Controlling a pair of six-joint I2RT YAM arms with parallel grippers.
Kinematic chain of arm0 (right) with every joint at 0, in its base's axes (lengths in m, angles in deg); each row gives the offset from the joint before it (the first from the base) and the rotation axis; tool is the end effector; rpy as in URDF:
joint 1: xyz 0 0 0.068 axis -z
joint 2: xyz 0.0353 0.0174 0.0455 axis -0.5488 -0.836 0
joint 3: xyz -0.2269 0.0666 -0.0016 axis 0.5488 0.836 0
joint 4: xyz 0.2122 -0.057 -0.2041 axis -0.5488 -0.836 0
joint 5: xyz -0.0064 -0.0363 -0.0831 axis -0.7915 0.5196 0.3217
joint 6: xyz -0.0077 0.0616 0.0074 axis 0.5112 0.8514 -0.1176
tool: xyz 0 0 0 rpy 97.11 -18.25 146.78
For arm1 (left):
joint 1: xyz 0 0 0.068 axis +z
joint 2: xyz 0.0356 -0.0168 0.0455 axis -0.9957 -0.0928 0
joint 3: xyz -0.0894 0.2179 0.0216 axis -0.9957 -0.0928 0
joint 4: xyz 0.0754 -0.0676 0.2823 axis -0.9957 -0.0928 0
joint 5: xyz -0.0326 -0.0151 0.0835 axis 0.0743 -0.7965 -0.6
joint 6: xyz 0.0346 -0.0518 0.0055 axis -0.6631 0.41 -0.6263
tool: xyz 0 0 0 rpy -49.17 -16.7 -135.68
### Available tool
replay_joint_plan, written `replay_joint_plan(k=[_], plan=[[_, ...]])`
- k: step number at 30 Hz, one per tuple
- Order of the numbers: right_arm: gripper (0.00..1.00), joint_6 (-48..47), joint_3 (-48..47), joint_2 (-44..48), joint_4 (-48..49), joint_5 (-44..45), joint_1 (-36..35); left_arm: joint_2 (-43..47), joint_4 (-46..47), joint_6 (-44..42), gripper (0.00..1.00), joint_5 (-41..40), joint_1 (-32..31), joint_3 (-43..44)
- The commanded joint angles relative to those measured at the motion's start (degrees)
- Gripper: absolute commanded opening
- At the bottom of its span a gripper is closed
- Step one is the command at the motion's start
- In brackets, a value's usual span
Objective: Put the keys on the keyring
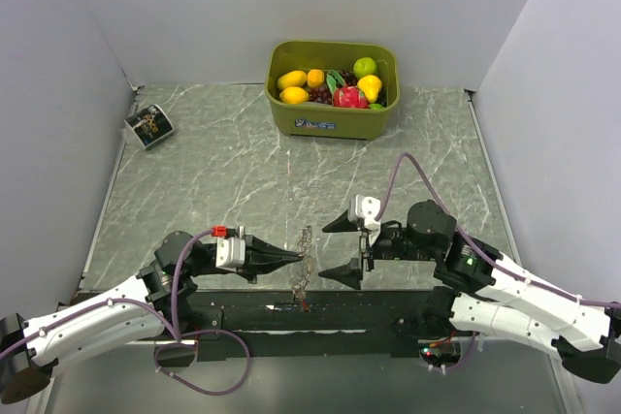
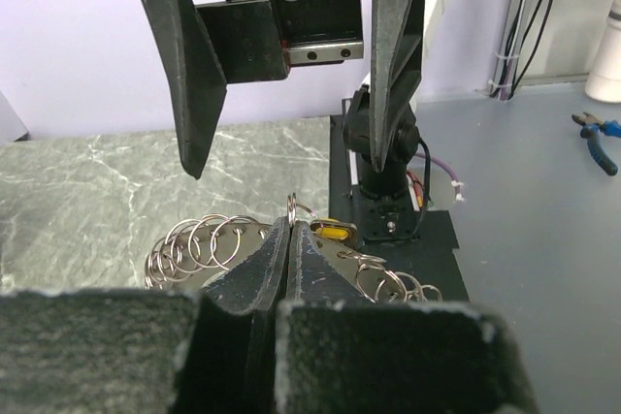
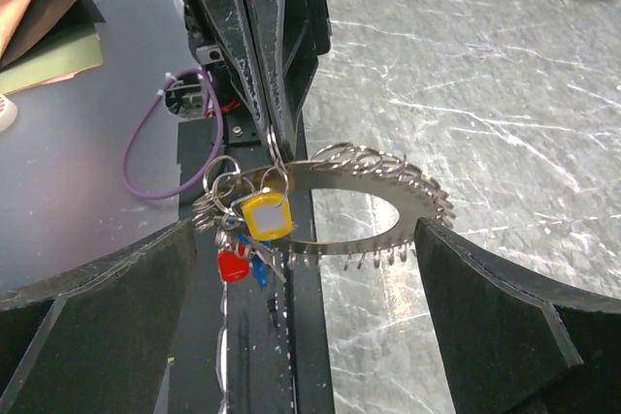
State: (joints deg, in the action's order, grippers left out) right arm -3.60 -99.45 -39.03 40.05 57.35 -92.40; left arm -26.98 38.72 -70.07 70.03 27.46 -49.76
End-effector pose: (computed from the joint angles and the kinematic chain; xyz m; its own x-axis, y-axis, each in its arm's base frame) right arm 0.1053 0.2161 0.3186 -0.0025 -0.1304 -0.9915 -0.9961 0.0882 -0.0091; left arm 0.1045 -0.2081 0.2572 0.1085 -0.2201 -0.9694 0.9941 0.0295 0.1045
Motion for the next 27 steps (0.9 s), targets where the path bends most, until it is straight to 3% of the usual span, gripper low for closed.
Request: replay_joint_plan(k=[1, 18, 27], plan=[[1.00, 0.17, -1.02, -1.27, 4.05, 0.29, -0.13, -0.07, 2.30, -1.28, 0.01, -0.61, -0.18, 3.49], [1.00, 0.60, -0.59, -1.80, 5.54, 1.96, -0.13, -0.86, -1.66, -5.14, 0.01, -3.77, -0.18, 3.67], [1.00, 1.66, 1.35, 2.33, 5.82, 5.56, -0.13, -8.06, 1.41, -6.55, 0.01, -5.27, -0.18, 5.86]])
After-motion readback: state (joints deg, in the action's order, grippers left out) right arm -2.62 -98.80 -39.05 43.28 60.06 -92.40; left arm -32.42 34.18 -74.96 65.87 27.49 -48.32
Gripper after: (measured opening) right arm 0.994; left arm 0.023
